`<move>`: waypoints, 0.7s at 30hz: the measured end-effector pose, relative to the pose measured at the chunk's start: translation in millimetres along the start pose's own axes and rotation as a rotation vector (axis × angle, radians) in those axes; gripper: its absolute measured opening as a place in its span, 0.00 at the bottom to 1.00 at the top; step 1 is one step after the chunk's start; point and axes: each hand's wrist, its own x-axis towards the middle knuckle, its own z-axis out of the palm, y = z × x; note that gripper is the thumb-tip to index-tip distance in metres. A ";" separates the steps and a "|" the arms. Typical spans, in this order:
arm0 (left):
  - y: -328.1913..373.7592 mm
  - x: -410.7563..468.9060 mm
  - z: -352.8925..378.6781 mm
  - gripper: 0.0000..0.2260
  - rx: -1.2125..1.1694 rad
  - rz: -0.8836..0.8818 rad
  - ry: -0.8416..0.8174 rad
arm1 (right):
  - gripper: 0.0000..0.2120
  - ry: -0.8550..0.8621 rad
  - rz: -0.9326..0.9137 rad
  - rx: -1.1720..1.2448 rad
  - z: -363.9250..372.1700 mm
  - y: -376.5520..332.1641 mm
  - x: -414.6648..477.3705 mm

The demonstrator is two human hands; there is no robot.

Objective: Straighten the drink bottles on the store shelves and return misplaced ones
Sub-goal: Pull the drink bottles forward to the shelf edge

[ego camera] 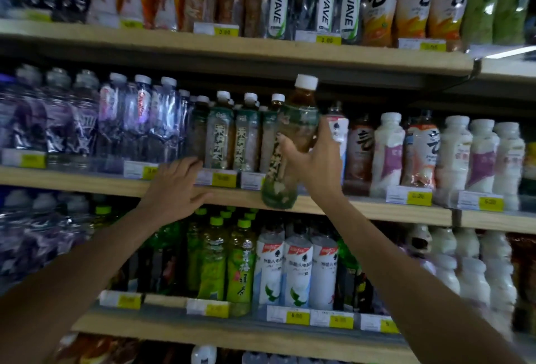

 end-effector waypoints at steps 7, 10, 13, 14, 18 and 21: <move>-87.5 -2.0 15.3 0.48 -0.055 -0.050 -0.069 | 0.27 -0.065 0.018 0.071 91.9 -50.1 -10.8; -100.0 1.1 26.1 0.48 -0.126 -0.039 -0.039 | 0.29 -0.044 0.088 0.137 119.4 -63.7 -8.9; -104.2 2.8 33.1 0.50 -0.090 -0.017 0.047 | 0.25 0.042 0.157 0.198 140.4 -72.8 -3.8; -105.7 3.6 34.1 0.51 -0.094 -0.011 0.064 | 0.26 0.073 0.168 0.215 145.9 -75.4 -1.9; -110.9 6.1 38.6 0.45 -0.082 0.023 0.077 | 0.28 0.190 0.188 0.321 161.7 -84.0 8.2; -116.5 8.2 43.1 0.39 -0.091 0.046 0.100 | 0.28 0.225 0.164 0.358 175.5 -90.4 17.9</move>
